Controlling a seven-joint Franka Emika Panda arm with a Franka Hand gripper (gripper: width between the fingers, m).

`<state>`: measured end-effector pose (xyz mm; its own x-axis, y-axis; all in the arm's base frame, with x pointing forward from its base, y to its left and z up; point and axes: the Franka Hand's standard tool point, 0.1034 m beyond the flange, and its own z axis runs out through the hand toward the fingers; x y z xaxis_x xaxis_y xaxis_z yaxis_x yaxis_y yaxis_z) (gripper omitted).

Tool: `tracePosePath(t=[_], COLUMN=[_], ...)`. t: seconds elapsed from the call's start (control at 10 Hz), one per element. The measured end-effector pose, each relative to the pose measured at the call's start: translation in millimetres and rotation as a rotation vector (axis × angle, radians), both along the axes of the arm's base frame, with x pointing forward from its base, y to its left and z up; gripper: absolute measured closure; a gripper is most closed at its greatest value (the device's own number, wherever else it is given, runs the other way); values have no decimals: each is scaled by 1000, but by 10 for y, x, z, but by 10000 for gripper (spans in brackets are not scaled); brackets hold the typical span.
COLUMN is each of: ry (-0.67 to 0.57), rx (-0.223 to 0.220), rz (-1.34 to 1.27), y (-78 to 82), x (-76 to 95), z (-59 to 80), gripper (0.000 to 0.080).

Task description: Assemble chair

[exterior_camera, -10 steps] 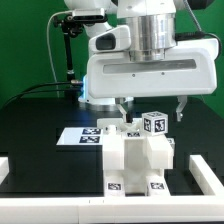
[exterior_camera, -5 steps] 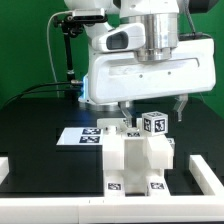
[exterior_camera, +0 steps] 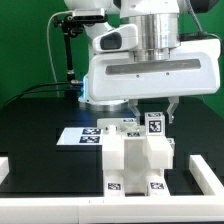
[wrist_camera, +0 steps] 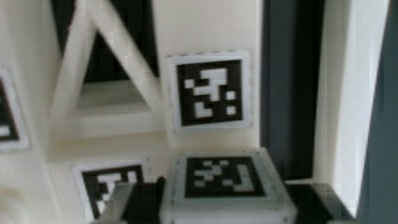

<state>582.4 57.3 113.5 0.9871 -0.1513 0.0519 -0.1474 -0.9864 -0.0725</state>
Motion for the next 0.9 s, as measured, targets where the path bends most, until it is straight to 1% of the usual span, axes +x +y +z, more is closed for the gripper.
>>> tracePosePath(t=[0.1, 0.2, 0.4, 0.7, 0.9], ry=[3, 10, 24, 45, 61], rx=[3, 10, 19, 40, 69], rz=[-49, -160, -372, -700, -930], y=[2, -4, -76, -68, -54], x=[0, 1, 13, 23, 33], z=[0, 1, -4, -7, -6], gripper=[516, 516, 516, 515, 515])
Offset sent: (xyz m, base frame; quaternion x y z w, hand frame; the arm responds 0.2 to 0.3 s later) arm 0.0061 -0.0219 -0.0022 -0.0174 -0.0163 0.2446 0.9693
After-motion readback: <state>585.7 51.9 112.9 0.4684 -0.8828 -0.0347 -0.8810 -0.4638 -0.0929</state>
